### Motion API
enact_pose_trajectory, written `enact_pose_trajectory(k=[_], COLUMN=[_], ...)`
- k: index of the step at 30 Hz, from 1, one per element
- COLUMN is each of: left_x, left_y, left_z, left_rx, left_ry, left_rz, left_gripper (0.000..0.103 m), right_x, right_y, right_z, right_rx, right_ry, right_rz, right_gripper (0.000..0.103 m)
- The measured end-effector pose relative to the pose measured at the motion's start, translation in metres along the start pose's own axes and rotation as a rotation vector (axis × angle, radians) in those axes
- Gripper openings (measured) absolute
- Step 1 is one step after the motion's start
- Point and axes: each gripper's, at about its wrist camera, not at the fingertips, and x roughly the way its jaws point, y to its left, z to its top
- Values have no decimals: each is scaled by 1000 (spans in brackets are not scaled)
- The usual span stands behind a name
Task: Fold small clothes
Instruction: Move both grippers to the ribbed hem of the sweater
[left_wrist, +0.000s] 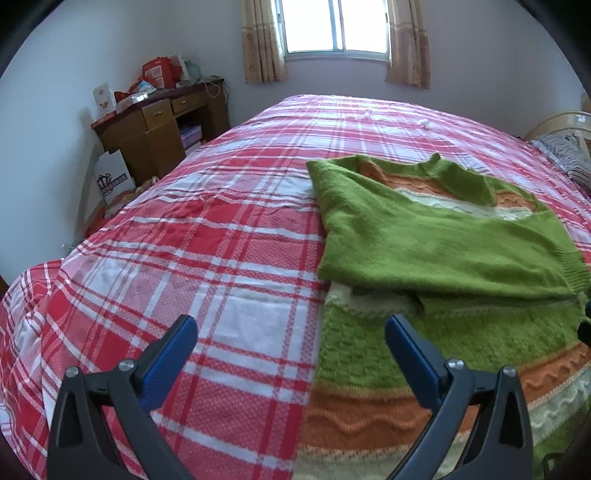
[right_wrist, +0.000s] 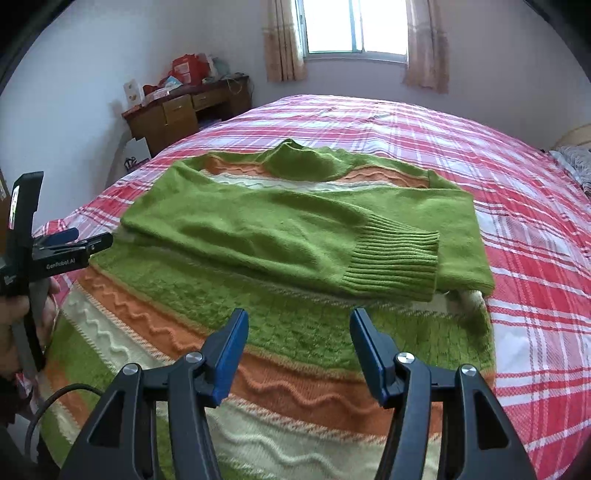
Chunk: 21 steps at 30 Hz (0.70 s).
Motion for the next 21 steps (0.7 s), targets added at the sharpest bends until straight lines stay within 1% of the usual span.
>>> enact_pose_trajectory(k=[11,21], left_x=[-32,-68], left_y=[-6,-4], left_z=[-21,-53], left_rx=[29,83], left_ry=[-5,8], left_rz=[-79,-140], left_gripper=[103,103], right_x=[-20,-58], right_y=[10,11], right_z=[-18,-41], right_rx=[6,6], right_ry=[1,-12], right_rz=[14,16], right_gripper=[59,60])
